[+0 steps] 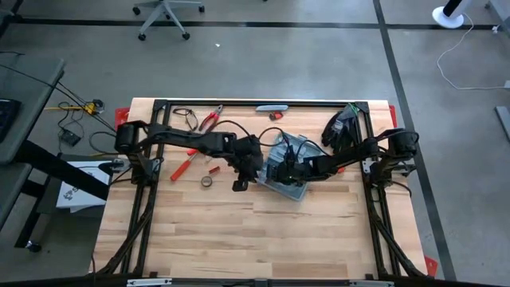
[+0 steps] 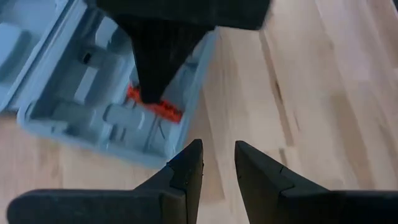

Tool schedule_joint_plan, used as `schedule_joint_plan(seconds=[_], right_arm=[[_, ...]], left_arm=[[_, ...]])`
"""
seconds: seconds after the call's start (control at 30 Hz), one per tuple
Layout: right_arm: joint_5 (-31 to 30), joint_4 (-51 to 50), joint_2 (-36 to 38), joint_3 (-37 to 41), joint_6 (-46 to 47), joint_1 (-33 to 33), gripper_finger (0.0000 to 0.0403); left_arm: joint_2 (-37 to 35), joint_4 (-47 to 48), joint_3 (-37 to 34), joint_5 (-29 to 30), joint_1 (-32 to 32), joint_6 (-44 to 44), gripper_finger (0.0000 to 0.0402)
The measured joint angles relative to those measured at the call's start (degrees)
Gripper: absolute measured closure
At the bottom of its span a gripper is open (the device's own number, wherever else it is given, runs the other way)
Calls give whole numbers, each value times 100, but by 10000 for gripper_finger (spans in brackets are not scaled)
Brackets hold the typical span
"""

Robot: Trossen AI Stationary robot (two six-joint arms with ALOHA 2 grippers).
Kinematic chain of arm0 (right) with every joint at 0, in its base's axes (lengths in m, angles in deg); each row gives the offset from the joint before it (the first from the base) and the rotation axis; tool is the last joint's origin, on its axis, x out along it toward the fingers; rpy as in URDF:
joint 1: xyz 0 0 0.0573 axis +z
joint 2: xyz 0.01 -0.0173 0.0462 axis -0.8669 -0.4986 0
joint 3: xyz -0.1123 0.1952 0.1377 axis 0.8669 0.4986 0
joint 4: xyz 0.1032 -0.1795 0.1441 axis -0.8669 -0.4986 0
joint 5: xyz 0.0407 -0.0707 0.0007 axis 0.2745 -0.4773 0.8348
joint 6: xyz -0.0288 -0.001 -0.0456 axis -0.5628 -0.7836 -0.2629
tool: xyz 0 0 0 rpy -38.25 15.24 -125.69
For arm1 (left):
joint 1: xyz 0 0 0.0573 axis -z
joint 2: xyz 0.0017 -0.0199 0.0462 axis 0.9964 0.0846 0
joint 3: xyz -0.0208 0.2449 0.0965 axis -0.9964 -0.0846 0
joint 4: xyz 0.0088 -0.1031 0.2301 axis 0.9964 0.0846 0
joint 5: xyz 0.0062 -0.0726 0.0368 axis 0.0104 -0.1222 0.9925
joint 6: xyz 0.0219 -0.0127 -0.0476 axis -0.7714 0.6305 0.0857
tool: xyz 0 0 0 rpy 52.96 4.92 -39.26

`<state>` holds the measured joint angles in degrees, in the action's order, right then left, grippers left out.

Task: Prefit tool cases
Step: Put the right orange multi-bit set into the gray tool case

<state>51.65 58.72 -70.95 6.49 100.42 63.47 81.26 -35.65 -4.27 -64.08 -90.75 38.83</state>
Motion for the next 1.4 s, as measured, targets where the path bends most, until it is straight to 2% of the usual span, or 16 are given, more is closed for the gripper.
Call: schedule_joint_plan(seconds=[0.13, 0.3, 0.47, 0.53, 0.83, 1.03, 1.3, 1.4], right_arm=[[51, 9, 0, 0, -51, 0, 293], [84, 74, 0, 2, -87, 0, 293], [96, 234, -7, 1, -126, -2, 293], [91, 240, -7, 2, -127, 0, 293], [-22, 270, 30, 2, -127, 2, 293], [-162, 141, 145, 11, -127, 42, 293], [-169, 6, 195, 9, -98, 74, 293], [-278, -170, 334, 13, -217, 141, 293]], left_arm=[[197, -391, 2, 6, 1, -98, 316], [415, -763, 0, 22, 4, 344, 316], [533, -938, -2, 526, 48, 823, 316], [545, -1062, -2, 535, 48, 980, 311], [740, -1217, -4, 71, 44, 2172, 241], [739, -1111, 0, 507, 39, 2360, 195], [815, -1279, 2, 712, 115, 2399, 183], [801, -1322, 1, 607, 122, 2400, 183]])
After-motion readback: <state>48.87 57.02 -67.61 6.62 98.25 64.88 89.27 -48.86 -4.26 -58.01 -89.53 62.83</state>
